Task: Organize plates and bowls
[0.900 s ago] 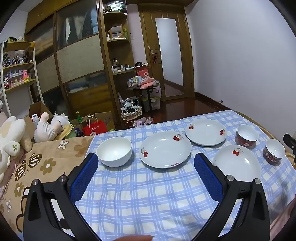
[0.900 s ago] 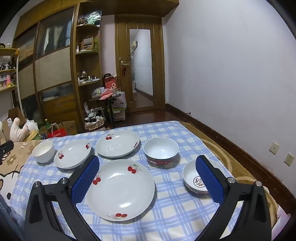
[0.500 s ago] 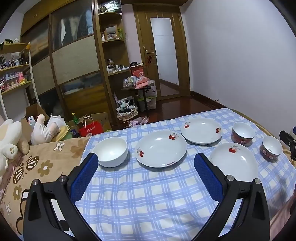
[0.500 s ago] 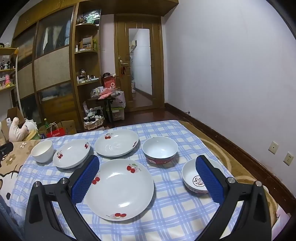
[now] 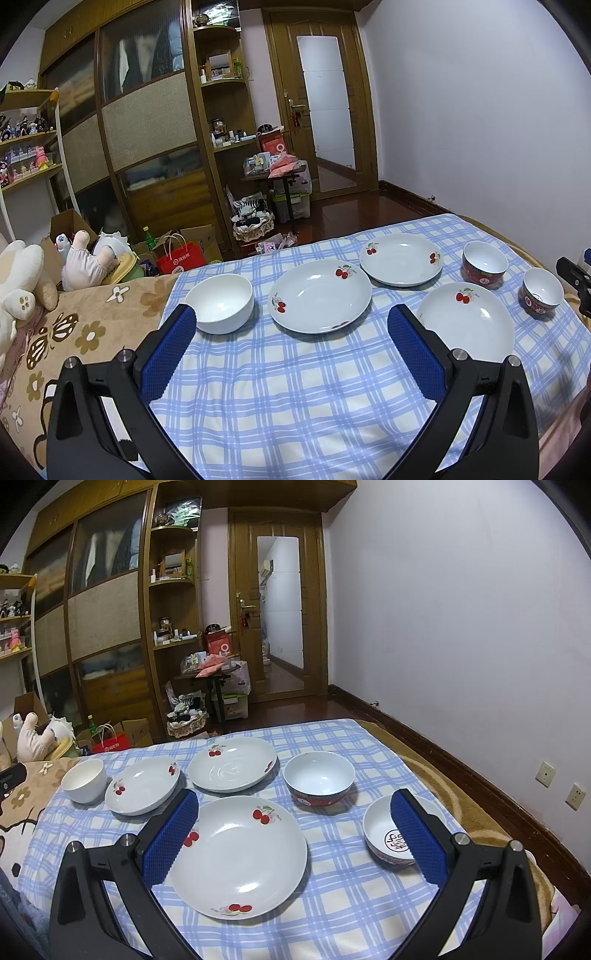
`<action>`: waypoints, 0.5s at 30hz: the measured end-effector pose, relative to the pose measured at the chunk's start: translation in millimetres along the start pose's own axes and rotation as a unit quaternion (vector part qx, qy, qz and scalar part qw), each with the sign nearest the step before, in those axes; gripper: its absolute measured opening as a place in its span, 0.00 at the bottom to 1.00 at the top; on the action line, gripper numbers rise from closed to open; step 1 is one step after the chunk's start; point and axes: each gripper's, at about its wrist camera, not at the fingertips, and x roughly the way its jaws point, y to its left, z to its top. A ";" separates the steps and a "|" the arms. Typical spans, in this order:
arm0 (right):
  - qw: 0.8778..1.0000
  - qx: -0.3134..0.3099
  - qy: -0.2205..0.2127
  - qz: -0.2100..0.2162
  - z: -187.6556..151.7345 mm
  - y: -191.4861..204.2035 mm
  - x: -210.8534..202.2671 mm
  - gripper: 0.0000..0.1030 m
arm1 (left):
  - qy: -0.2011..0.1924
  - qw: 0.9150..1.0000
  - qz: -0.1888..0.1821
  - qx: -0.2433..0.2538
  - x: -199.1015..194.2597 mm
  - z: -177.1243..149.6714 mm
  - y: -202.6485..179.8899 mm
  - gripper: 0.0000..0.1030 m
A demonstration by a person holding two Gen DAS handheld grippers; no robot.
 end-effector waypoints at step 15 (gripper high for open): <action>1.000 -0.002 0.001 -0.002 -0.1 -1.2 0.4 1.00 | 0.000 1.000 0.001 0.001 0.4 -0.2 -1.0 0.99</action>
